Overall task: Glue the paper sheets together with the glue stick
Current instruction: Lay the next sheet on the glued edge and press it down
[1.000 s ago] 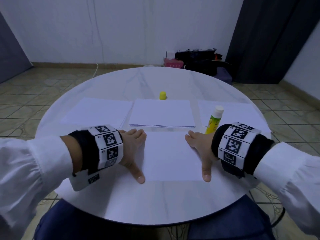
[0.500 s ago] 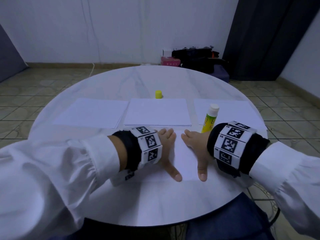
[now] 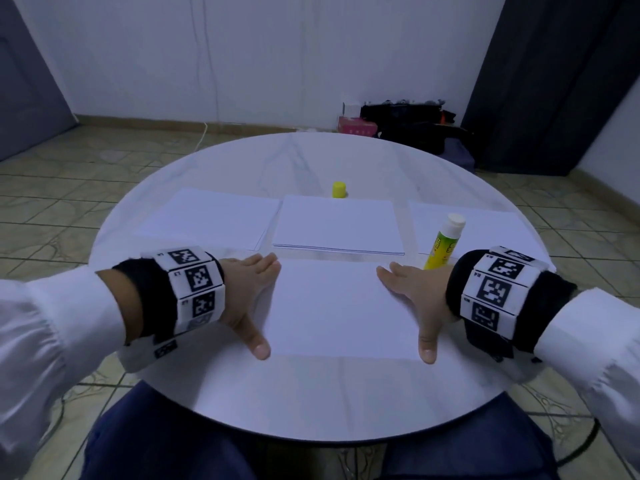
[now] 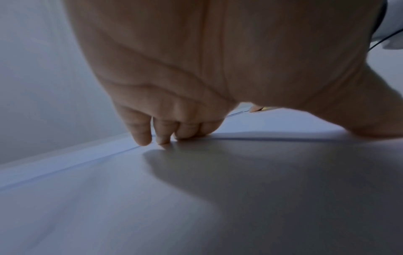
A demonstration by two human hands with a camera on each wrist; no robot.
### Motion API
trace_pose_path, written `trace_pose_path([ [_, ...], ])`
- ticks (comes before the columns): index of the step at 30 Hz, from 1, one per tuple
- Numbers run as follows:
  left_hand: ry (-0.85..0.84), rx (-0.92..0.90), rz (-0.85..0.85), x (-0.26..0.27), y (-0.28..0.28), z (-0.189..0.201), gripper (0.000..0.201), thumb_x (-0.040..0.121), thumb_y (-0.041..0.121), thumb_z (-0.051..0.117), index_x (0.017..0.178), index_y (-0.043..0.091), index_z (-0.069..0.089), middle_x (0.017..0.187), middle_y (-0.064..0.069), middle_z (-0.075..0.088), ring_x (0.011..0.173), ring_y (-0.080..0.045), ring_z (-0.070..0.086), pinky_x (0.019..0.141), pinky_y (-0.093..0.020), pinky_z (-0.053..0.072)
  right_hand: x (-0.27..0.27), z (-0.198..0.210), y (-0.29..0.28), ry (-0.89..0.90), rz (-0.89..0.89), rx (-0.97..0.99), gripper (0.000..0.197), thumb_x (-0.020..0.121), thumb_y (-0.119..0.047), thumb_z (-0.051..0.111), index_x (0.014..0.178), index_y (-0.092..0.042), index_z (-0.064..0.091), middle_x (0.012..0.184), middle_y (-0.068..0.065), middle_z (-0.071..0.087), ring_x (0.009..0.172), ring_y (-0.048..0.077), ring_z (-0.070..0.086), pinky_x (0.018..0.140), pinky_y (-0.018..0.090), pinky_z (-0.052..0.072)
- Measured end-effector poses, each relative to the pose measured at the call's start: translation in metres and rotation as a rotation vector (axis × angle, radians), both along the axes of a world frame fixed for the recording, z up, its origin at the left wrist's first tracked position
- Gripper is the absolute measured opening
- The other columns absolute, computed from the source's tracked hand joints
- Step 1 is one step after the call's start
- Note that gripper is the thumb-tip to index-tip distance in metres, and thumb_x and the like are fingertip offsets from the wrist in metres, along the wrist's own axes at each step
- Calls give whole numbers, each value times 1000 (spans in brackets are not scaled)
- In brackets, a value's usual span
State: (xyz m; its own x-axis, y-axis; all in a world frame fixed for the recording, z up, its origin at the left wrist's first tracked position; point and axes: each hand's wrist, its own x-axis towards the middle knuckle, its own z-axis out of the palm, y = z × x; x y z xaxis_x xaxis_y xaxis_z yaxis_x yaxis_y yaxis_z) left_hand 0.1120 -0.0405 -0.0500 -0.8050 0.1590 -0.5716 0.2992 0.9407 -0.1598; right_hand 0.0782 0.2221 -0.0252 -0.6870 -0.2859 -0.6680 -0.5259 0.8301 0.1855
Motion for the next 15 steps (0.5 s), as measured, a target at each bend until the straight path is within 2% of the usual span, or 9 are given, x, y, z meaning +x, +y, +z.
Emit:
trace_pose_path([
  [2,31,-8,-2,1,0,-2,157,36,95,52,150,11,-18,159,-2,-19,148,-19,-8,121,-40,7,5,0,-6,-41,64,18,132,67,-32,83,146,-34,-23,157,0,-21,147,16,-5,117,46,16],
  [4,60,-26,-15,1,0,-3,145,53,84,63,150,11,-15,159,-3,-17,148,-21,-6,120,-42,9,15,-1,-17,-75,152,35,124,70,-29,80,145,-42,-18,156,1,-22,147,18,-3,115,47,21],
  [6,65,-46,-16,2,1,-5,143,54,84,63,151,12,-15,160,-3,-16,148,-22,-5,120,-45,11,28,-1,-34,-98,228,12,112,77,-30,73,146,-45,-13,156,0,-23,147,20,0,115,45,22],
  [10,64,-56,8,2,1,-4,143,54,84,63,151,13,-15,160,-3,-16,148,-24,-5,119,-47,11,52,0,-76,-69,370,-78,81,93,-27,52,150,-40,-5,158,0,-19,146,22,4,115,38,17],
  [13,56,-67,18,5,5,-1,142,56,82,63,150,12,-17,159,-5,-17,148,-24,-6,119,-47,9,58,1,-104,-25,426,-117,69,98,-25,41,152,-32,-2,159,3,-13,145,25,6,114,36,15],
  [15,49,-106,18,6,11,0,140,59,82,61,149,9,-18,159,-7,-18,148,-26,-7,120,-46,9,58,0,-116,11,452,-131,64,100,-26,37,152,-29,0,159,5,-7,144,27,12,113,37,19],
])
